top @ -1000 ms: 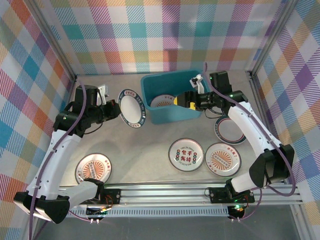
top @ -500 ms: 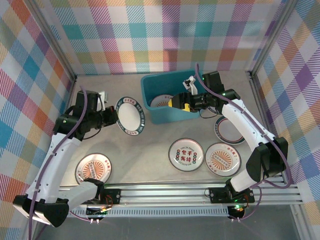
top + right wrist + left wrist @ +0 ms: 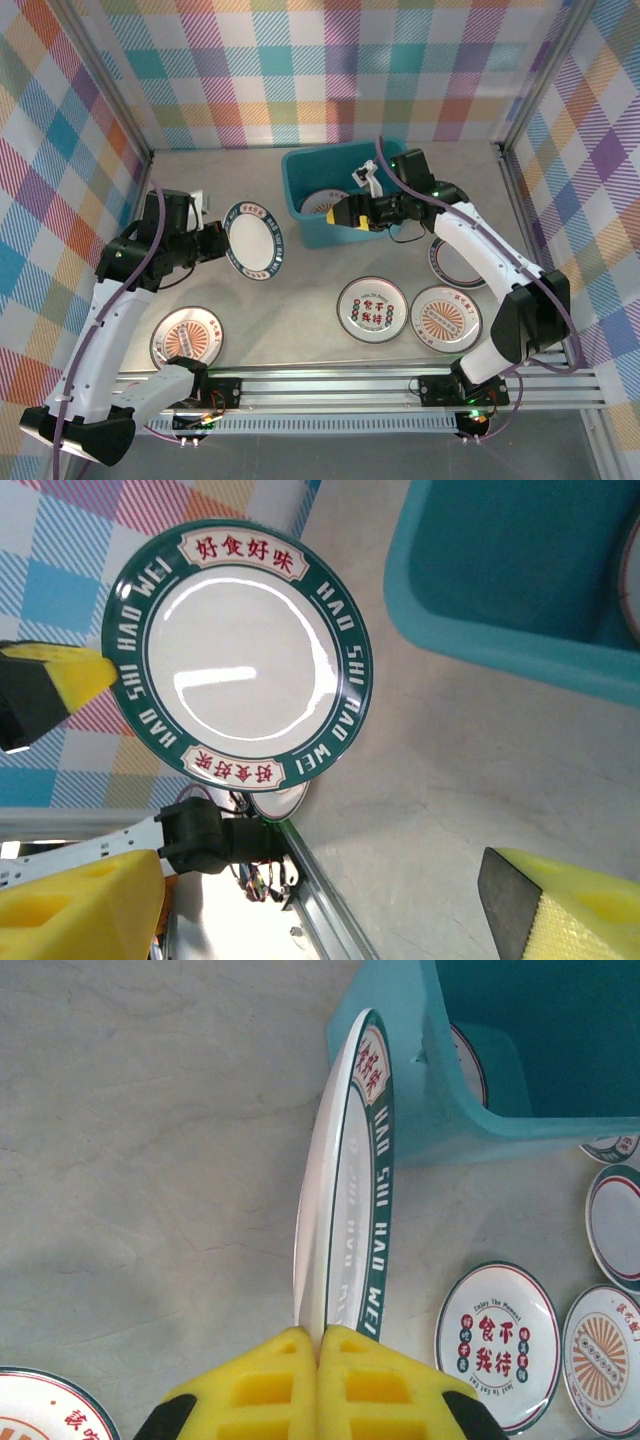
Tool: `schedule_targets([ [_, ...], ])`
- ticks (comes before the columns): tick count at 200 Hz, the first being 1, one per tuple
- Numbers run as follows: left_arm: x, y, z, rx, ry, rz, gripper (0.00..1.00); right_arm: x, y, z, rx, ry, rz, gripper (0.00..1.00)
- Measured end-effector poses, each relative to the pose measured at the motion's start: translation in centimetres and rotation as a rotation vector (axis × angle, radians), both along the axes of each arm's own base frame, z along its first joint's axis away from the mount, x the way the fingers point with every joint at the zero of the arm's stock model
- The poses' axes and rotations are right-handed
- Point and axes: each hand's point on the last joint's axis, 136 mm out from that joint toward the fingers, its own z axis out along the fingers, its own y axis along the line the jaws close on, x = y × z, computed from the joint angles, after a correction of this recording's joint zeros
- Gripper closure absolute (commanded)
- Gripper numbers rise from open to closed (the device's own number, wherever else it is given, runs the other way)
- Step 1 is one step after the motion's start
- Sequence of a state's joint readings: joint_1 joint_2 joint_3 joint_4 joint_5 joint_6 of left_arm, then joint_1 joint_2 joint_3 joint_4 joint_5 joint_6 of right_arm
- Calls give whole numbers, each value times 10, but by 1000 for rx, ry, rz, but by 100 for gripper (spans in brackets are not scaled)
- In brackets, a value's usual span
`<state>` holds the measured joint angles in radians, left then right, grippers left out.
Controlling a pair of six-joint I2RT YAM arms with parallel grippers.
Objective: Place the plates into the plastic bin on the countertop
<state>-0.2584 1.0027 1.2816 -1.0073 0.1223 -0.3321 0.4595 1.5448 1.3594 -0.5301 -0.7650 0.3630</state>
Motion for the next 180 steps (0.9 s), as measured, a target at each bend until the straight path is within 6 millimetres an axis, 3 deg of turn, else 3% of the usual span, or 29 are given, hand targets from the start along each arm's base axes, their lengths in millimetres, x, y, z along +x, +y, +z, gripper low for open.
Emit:
schedule_targets([
  [24, -3, -2, 10, -15, -9, -10, 100, -4, 10, -8, 3, 14, 23, 18],
  [61, -5, -8, 29, -55, -44, -32, 100, -9, 23, -4, 32, -17, 56, 19],
  [180, -12, -28, 49, -205, -28, -65, 100, -5, 51, -18, 96, 7, 72, 25],
])
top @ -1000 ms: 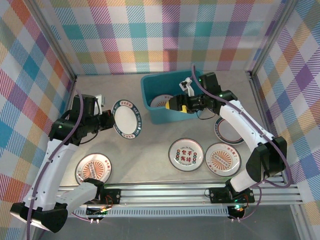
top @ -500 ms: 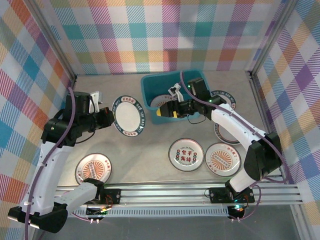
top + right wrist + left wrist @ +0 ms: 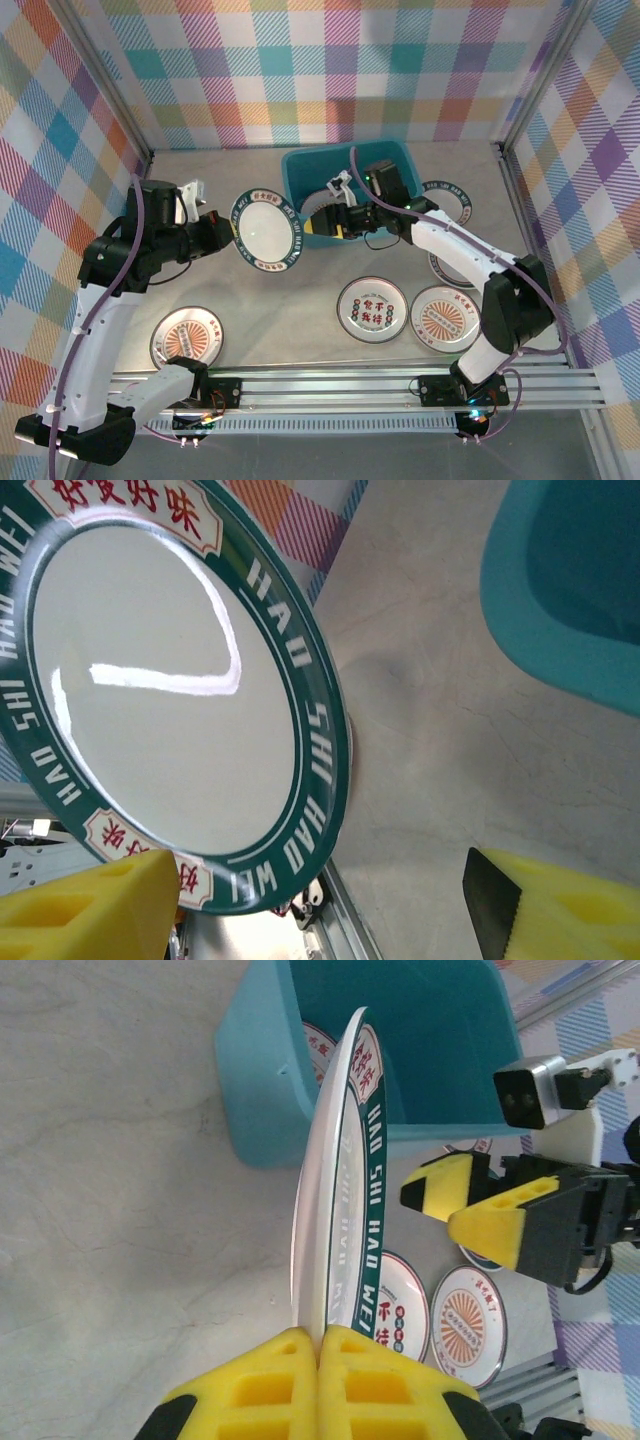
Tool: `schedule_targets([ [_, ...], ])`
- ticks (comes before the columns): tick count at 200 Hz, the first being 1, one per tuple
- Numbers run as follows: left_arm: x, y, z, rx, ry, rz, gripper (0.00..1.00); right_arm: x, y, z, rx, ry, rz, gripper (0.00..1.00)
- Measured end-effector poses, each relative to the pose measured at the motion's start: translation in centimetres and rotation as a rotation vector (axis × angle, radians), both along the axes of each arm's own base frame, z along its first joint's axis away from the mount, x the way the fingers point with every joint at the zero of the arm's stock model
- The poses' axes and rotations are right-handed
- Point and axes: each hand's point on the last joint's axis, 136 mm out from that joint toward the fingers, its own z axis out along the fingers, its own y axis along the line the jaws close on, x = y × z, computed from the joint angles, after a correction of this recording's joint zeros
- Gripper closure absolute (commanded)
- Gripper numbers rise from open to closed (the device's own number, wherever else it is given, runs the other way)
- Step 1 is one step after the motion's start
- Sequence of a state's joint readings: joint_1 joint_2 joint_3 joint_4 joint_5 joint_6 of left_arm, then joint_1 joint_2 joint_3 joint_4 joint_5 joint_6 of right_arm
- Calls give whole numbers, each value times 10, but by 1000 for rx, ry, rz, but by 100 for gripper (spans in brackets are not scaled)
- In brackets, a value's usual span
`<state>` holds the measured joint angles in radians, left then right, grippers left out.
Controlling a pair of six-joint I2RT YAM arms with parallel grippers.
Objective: Place the plates into the plastic bin on the countertop
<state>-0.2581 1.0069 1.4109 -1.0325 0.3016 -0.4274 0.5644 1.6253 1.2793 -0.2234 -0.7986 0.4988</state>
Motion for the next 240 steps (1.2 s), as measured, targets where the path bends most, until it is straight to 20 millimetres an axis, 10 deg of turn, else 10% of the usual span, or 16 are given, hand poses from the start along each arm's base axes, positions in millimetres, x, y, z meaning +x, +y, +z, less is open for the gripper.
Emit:
schedule_targets([
  [210, 10, -6, -3, -42, 0, 6, 100, 4, 34, 1, 127, 67, 60, 70],
  [240, 12, 3, -14, 0, 19, 44, 100, 5, 31, 3, 134, 77, 60, 94],
])
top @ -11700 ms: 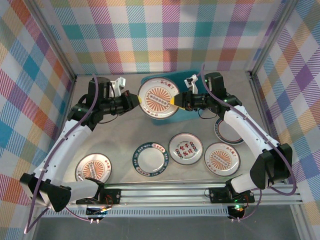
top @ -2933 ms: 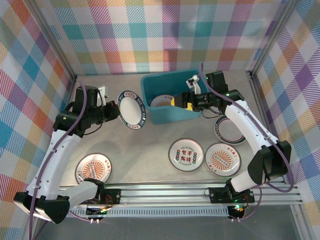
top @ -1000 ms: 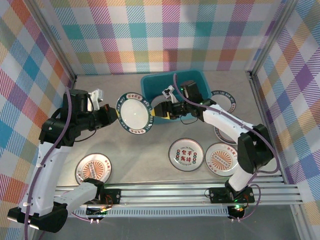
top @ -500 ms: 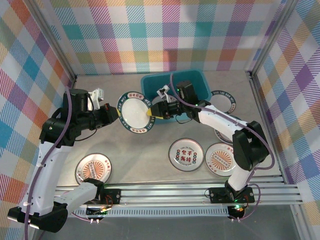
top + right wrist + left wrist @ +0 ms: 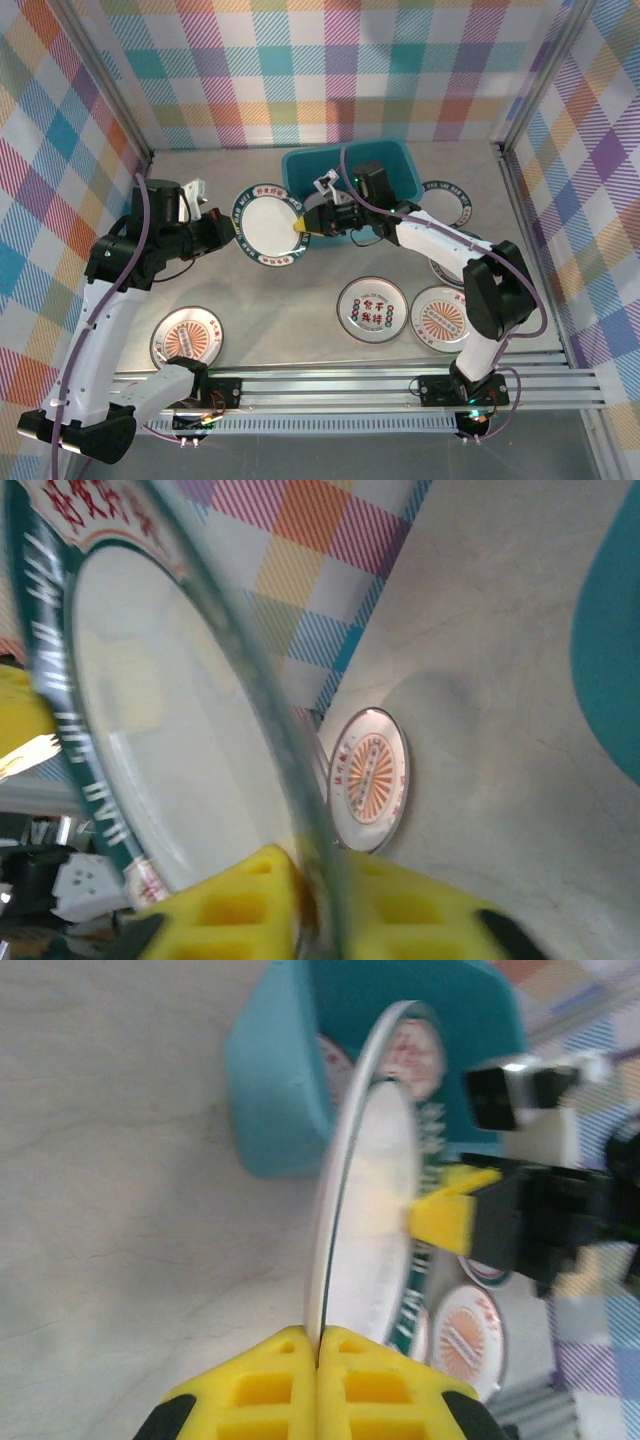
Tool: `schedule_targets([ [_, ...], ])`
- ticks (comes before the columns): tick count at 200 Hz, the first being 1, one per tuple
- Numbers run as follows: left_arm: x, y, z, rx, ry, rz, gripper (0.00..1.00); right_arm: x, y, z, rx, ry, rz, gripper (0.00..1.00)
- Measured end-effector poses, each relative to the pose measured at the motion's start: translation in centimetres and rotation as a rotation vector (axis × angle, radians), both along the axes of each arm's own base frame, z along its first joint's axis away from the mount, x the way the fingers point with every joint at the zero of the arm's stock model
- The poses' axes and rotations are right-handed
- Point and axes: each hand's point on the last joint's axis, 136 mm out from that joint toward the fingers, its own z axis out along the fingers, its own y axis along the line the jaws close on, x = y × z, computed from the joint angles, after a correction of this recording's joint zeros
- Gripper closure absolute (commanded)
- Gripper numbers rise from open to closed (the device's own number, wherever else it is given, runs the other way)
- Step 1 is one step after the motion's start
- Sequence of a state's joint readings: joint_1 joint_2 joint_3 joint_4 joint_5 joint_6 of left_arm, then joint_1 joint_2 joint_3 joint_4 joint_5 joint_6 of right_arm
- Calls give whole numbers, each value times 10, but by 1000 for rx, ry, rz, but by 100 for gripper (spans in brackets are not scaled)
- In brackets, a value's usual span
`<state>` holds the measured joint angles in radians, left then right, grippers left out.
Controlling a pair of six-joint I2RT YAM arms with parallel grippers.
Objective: Place the plates into the plastic bin on the countertop
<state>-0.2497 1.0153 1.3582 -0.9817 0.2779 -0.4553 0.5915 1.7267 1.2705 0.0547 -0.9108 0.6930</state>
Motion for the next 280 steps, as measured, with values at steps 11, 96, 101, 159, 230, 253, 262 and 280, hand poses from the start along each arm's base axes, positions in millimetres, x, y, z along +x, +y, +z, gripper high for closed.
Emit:
schedule_targets([
  [11, 1, 6, -9, 21, 24, 22, 100, -1, -1, 7, 13, -13, 2, 93],
  [96, 3, 6, -14, 34, 29, 16, 49, 1, -3, 5, -14, -16, -32, 98],
  [101, 3, 6, -13, 36, 27, 18, 44, 3, -5, 4, -20, -16, -42, 99],
  [159, 38, -2, 6, 42, -32, 24, 27, 56, -62, 34, -81, -70, -248, 98],
  [230, 117, -46, -34, 115, 62, -17, 27, 149, -152, 93, -193, -211, -510, 99],
  [253, 144, -60, -54, 131, 98, -31, 27, 171, -151, 77, -258, -203, -495, 99],
  [262, 154, -65, -63, 136, 109, -36, 27, 177, -150, 66, -287, -190, -487, 99],
  [280, 169, -72, -81, 144, 134, -45, 28, 186, -152, 38, -359, -148, -471, 99],
])
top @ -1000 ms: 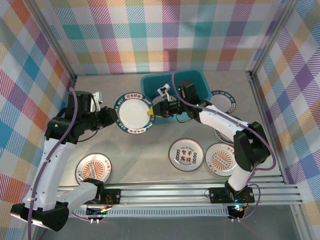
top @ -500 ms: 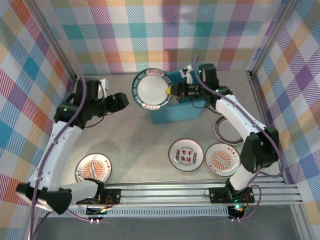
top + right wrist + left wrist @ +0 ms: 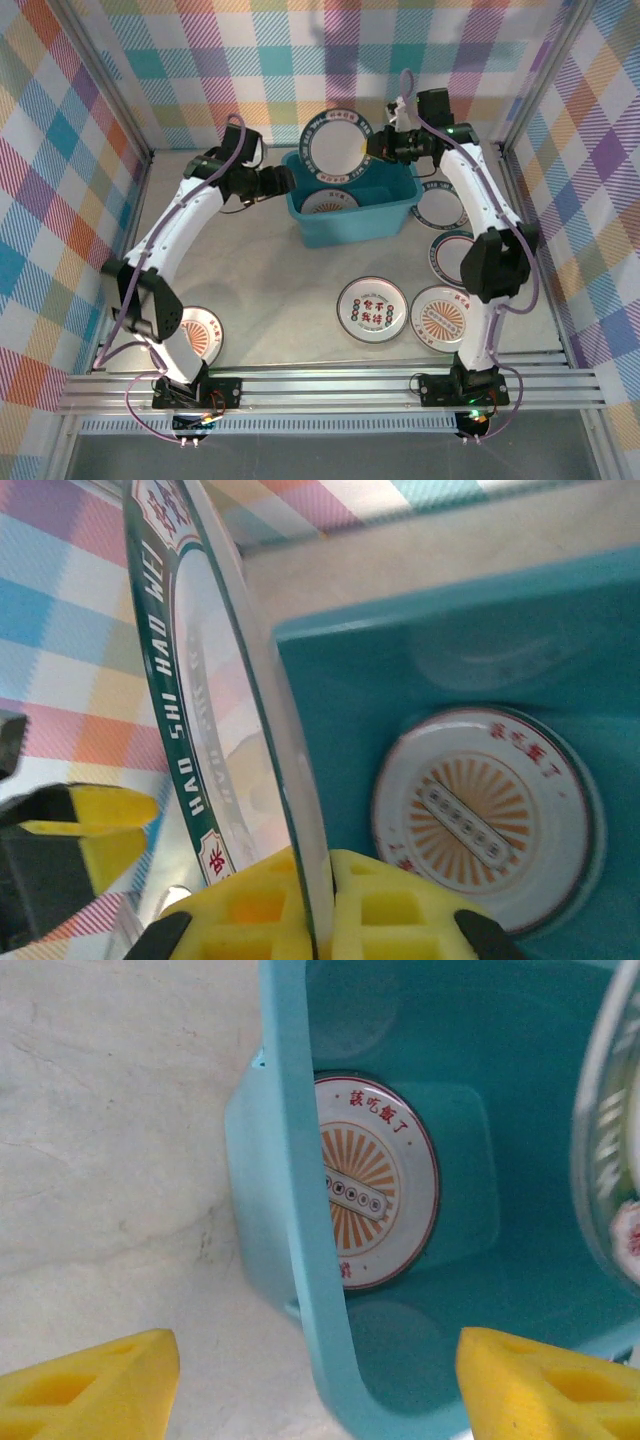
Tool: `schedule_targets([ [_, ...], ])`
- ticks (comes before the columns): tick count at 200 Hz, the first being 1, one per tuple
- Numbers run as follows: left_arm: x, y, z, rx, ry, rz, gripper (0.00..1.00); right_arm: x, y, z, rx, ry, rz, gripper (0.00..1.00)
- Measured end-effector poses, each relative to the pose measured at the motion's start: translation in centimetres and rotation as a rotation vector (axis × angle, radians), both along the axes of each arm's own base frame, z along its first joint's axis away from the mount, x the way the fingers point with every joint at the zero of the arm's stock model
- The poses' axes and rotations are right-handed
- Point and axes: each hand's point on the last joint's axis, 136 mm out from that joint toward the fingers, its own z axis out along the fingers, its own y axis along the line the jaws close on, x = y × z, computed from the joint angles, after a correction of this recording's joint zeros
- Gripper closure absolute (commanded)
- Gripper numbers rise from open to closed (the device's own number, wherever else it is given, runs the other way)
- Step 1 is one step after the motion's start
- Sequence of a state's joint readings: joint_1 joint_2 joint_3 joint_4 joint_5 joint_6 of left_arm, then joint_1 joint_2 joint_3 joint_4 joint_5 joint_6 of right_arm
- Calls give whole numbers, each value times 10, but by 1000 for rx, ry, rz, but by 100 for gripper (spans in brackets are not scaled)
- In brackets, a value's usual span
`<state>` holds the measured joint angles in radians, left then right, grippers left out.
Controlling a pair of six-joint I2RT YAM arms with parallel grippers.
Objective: Place the plates into the plastic bin on the countertop
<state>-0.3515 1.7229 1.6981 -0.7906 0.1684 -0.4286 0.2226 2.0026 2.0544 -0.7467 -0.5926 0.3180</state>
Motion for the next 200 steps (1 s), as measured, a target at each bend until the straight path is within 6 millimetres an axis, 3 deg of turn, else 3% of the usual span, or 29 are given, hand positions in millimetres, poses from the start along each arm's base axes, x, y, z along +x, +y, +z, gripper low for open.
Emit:
schedule_targets([
  [36, 23, -13, -33, 15, 53, -16, 30, 4, -7, -53, -93, 119, -8, 99],
  [60, 32, -25, -54, 32, 87, -36, 36, 9, -16, -66, -117, 146, -34, 99],
  [95, 31, -29, -77, 72, 133, -56, 56, 19, -27, -56, -113, 122, -62, 99],
  [129, 31, -27, -78, 83, 138, -53, 71, 24, -33, -47, -104, 106, -73, 99],
  [165, 29, -23, -80, 96, 126, -37, 77, 24, -34, -48, -107, 122, -74, 99],
  [200, 9, -9, -82, 124, 112, -21, 80, 18, -37, -48, -98, 154, -69, 99],
])
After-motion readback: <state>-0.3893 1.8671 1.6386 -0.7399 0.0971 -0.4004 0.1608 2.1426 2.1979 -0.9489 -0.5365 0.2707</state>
